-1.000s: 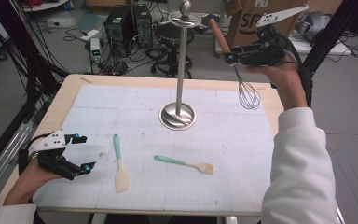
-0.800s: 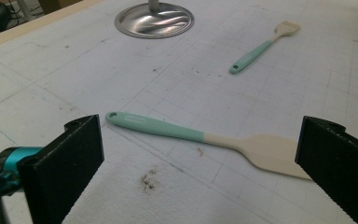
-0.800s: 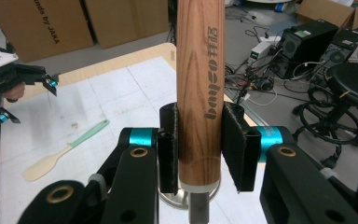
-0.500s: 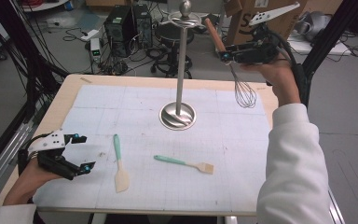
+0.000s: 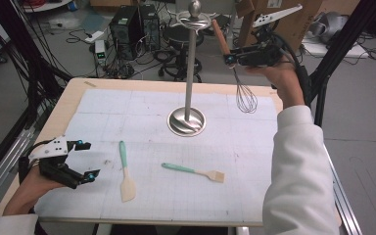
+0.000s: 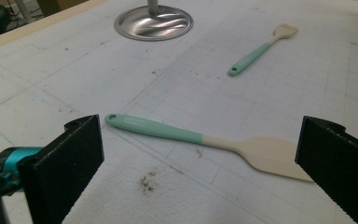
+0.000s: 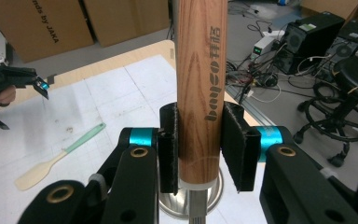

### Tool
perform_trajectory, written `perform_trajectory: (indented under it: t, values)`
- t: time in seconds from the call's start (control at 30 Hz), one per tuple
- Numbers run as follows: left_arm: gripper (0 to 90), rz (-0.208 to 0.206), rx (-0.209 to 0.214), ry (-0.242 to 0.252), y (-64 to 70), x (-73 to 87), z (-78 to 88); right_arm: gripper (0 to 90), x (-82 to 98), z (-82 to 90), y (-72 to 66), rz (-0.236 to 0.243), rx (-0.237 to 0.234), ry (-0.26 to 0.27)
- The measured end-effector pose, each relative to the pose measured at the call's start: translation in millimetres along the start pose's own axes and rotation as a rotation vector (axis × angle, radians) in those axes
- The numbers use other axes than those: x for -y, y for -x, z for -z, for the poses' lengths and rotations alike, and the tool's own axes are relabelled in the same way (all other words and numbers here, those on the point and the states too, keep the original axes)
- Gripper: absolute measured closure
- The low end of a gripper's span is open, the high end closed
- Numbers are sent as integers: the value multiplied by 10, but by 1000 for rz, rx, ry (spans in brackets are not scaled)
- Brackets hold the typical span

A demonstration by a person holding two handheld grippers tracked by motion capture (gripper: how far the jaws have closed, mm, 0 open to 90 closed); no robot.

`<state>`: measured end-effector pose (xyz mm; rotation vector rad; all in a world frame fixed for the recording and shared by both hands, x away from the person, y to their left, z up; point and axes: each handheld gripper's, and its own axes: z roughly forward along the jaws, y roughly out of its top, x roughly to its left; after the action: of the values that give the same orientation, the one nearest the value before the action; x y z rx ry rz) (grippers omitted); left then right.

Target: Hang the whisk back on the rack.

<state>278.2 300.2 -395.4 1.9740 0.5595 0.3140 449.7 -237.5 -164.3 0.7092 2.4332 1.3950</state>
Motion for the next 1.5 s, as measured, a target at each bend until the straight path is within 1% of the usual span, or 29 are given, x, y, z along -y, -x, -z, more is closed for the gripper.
perform_trajectory:
  t: [0.03, 0.13, 0.27, 0.4, 0.47, 0.6, 0.73, 0.77, 0.83, 0.87, 0.9, 0.93, 0.97, 1.0, 1.07, 1.1, 1.13, 1.17, 1.2, 1.27, 1.3, 1.33, 1.4, 1.5]
  values:
    - [16, -2, 1, -1, 0, 0, 0, 686, 7, -20, 1, -9, -5, 0]
    - [16, 0, 0, 4, 5, -1, -3, 687, 20, -72, 12, -13, -8, 8]
    - [17, 0, -1, 4, 2, -1, 3, 689, 26, -145, 24, -20, -12, 3]
    - [17, 0, 0, 4, 1, 0, 3, 691, 30, -207, 34, -35, -17, 9]
    - [16, 0, 0, 3, -1, 0, 3, 691, 30, -229, 44, -30, -19, 12]
    - [17, 4, 0, 2, 0, 2, -3, 690, 30, -262, 48, -41, -26, 13]
    - [17, 4, -1, 1, 2, 2, -4, 689, 27, -283, 53, -30, -26, 18]
    - [17, 4, 1, 2, 1, 2, -4, 688, 28, -284, 51, -37, -27, 14]
    - [16, 4, 0, 1, 1, 3, -5, 682, 29, -296, 53, -32, -34, 21]
    - [17, 3, -1, 1, 1, 3, -6, 678, 29, -297, 43, -39, -31, 16]
    - [16, 2, -1, 0, 1, 2, -6, 671, 29, -301, 43, -35, -27, 15]
    - [16, 4, -1, 0, 2, 3, -6, 650, 31, -306, 45, -30, -31, 18]
    - [17, 2, 0, -1, 2, 2, -5, 602, 33, -304, 39, -44, -33, 16]
    - [16, 2, 0, 0, 2, 2, -4, 546, 36, -309, 42, -40, -44, 24]
    - [17, 4, -2, 0, 1, 3, -4, 402, 38, -300, 26, -43, -44, 22]
    - [16, 2, -1, -1, 0, 3, -5, 345, 39, -294, 23, -45, -46, 24]
    - [17, 1, -2, -1, 1, 3, -5, 264, 41, -290, 20, -42, -43, 29]
    - [17, -2, 0, -3, 0, 1, -3, 153, 46, -289, 18, -37, -52, 30]
    - [16, -2, 1, 0, 2, 1, -5, 113, 50, -285, 6, -35, -60, 24]
    - [17, 2, 0, 1, 2, 1, -3, 79, 51, -275, -18, -9, -75, 17]
    - [17, 3, -3, 1, 1, 2, -2, 23, 52, -274, -28, -9, -81, 24]
    - [17, -1, -1, 0, -1, 1, 2, 7, 52, -269, -45, -9, -99, 19]
    - [17, 2, -1, 7, 3, 0, 8, 6, 50, -258, -72, 9, -112, 15]
    - [17, 3, 3, 6, 3, 0, 13, 6, 47, -225, -94, 17, -112, 18]
